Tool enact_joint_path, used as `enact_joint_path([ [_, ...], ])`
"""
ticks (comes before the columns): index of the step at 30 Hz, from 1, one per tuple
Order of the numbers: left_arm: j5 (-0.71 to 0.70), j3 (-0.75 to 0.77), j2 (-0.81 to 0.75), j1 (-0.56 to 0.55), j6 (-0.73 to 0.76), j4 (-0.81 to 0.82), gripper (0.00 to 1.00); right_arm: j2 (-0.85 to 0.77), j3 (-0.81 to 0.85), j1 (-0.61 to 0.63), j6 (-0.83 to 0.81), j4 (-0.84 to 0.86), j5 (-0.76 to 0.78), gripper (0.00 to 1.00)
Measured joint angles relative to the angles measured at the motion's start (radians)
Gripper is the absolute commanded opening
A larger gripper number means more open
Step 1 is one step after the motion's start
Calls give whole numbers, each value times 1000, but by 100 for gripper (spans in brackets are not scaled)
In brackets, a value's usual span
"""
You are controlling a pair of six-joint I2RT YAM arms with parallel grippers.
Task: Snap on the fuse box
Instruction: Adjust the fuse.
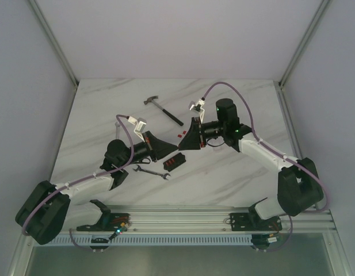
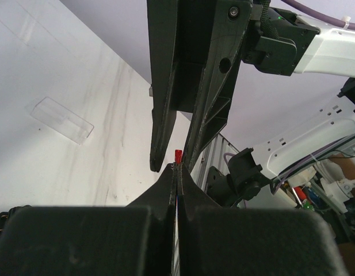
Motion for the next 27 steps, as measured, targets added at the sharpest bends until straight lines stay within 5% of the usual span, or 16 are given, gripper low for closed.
enact_joint_path([
  [11,-7,0,0,0,0,0,0,-14,-13,-12,30,32,6,22],
  [18,-13,0,0,0,-3,-2,0,-15,-19,-12,32,38,2,0],
  [23,-27,0,0,0,-3,-22,0,-15,-19,-12,21,21,15,0],
  [27,-52,0,-6,1,4,-85,13,-15,-19,-11,3,-26,62,0],
])
